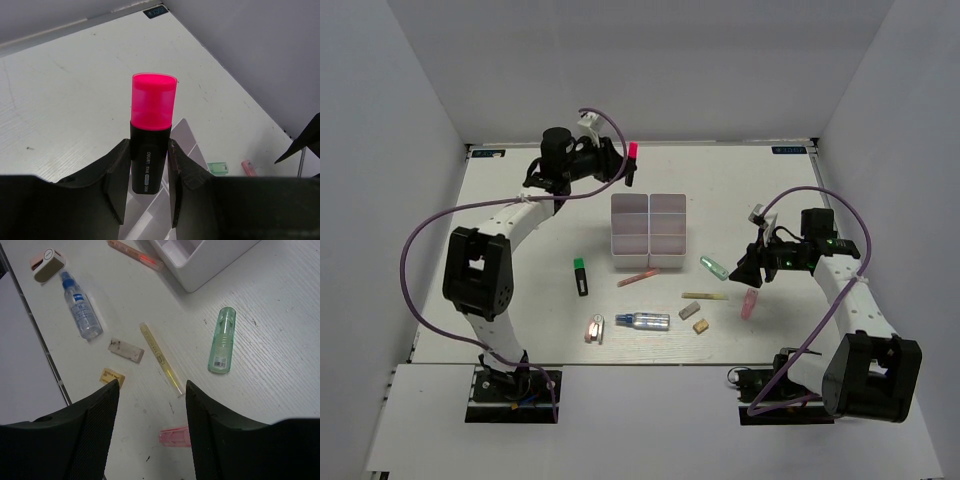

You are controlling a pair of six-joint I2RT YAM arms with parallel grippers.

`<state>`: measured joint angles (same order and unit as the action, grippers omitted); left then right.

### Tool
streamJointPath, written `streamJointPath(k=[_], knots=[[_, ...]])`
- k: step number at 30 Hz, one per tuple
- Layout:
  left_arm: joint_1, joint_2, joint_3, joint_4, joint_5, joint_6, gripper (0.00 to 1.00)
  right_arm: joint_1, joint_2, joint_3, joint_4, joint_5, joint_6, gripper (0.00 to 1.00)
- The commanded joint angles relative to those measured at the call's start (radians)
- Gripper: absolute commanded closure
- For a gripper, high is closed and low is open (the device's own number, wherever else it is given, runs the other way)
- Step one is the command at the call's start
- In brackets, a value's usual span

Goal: Sort the stationery into containers
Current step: Place the pen in the storage box.

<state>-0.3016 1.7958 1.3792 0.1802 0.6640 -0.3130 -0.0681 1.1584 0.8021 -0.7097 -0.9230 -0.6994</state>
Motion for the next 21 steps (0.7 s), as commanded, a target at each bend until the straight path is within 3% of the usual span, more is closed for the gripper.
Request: streamJointPath(k=[1, 11, 21], knots=[[-0.011, -0.006, -0.028, 0.061, 0.051, -0.029, 0.99, -0.006, 0.01, 0.029, -0.028, -0.024, -0.026, 0.41], [-0.019, -0.018, -0.144, 0.133, 0.08, -0.047, 0.99, -0.004, 0.015, 0.031, -0.033, -0.02, -0.032, 0.41], [-0.024, -0.001, -0.151, 0.118, 0.101, 0.026, 0.99, -0.007, 0.018, 0.036, -0.039, -0.02, -0.038, 0.41]])
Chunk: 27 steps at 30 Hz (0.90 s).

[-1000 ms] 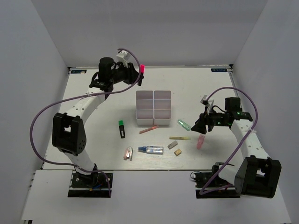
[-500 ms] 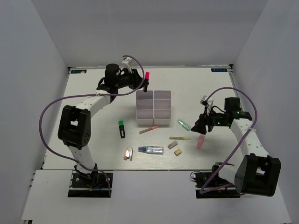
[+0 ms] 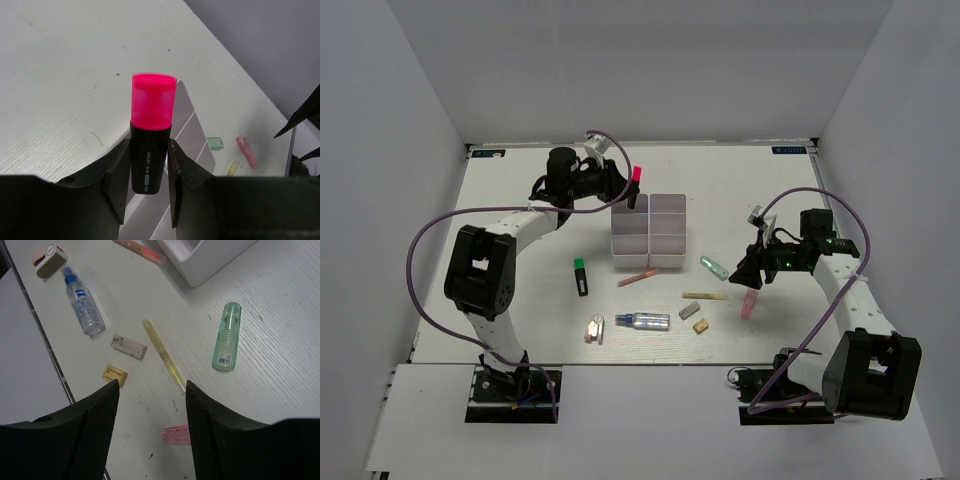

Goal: Sort the stationery into containers
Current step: Place the pen in the storage box.

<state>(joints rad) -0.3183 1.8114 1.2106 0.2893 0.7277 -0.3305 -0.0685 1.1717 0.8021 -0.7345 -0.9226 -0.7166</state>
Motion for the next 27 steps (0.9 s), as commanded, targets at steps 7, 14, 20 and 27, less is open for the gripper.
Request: streamJointPath(k=[7, 14, 20, 27], knots=[[-0.033, 0.003, 0.095, -0.197, 0.004, 0.232, 0.99, -0.007, 0.006, 0.035, -0.022, -0.024, -0.027, 0.41], [-0.059, -0.02, 0.063, -0.246, -0.1, 0.366, 0.99, -0.005, 0.013, 0.039, -0.031, -0.033, -0.04, 0.41], [-0.074, -0.02, 0.073, -0.28, -0.171, 0.45, 0.99, -0.007, 0.009, 0.042, -0.043, -0.041, -0.052, 0.41], [-0.077, -0.003, 0.116, -0.343, -0.183, 0.492, 0.99, -0.007, 0.014, 0.04, -0.051, -0.045, -0.057, 0.41]])
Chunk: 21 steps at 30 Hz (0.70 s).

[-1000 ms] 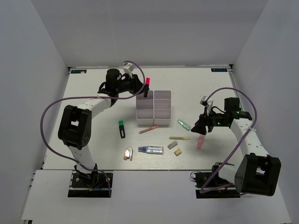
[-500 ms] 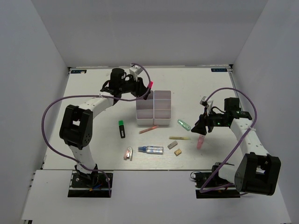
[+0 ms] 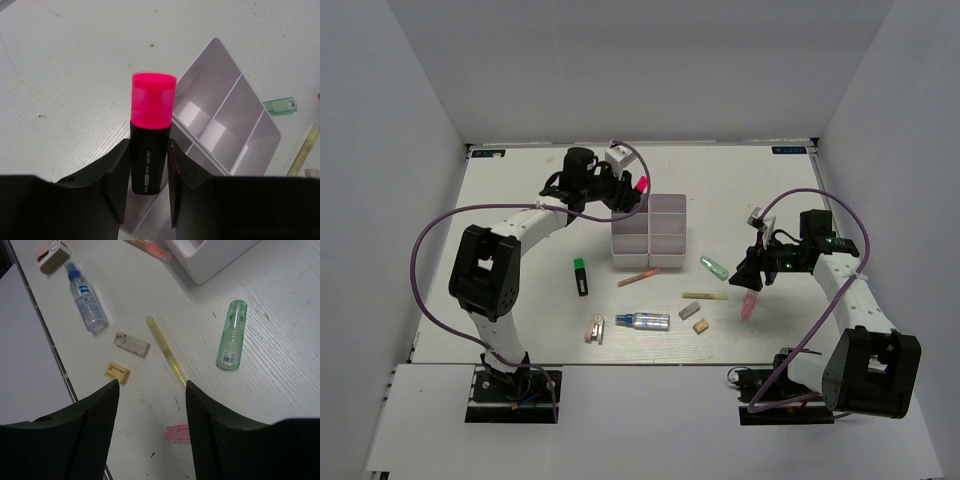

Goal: Sort the stationery into containers
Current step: Place the pen in the storage box.

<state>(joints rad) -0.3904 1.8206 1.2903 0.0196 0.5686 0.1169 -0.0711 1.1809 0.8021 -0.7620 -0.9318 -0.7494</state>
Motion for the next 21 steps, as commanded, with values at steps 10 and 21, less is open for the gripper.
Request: streamJointPath(k=[10, 21], knots=[[-0.039, -0.059, -0.032, -0.055, -0.09, 0.087, 0.73, -0.006, 0.003, 0.045, -0.031, -0.042, -0.031, 0.41], [-0.064, -0.127, -0.08, -0.066, -0.141, 0.11, 0.41, -0.006, 0.002, 0.048, -0.04, -0.047, -0.038, 0.41]])
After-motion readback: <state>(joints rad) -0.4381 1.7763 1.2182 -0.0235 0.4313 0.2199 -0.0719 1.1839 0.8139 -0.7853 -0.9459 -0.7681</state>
